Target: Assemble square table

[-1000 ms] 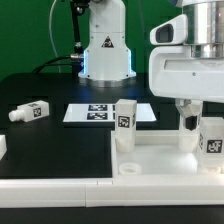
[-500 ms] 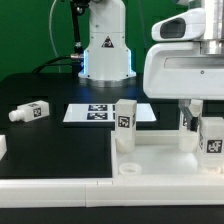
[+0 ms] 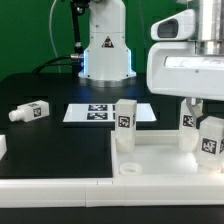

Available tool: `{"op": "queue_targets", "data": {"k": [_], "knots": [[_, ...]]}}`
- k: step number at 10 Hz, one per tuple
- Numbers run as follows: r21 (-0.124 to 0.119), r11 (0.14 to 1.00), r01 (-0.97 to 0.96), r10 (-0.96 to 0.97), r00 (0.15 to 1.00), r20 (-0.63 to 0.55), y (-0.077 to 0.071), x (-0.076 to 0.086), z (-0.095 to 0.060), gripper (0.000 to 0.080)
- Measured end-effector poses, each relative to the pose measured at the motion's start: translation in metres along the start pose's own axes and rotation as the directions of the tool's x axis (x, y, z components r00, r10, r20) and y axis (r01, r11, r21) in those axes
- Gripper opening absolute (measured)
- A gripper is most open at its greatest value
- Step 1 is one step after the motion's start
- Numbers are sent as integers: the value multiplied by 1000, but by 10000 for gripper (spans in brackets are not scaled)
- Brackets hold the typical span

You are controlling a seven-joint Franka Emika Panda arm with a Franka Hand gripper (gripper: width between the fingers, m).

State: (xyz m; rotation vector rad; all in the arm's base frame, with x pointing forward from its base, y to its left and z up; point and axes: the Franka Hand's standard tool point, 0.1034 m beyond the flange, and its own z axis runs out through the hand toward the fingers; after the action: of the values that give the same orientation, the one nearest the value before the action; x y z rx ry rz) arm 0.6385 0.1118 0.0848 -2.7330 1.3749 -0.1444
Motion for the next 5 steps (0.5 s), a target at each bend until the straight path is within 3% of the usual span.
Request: {"op": "queue_targets", "data": {"k": [3, 5], "knots": [[18, 864, -503, 500, 863, 76, -3, -4, 1, 291], [23, 855, -519, 515, 853, 84, -2, -4, 1, 291]]}}
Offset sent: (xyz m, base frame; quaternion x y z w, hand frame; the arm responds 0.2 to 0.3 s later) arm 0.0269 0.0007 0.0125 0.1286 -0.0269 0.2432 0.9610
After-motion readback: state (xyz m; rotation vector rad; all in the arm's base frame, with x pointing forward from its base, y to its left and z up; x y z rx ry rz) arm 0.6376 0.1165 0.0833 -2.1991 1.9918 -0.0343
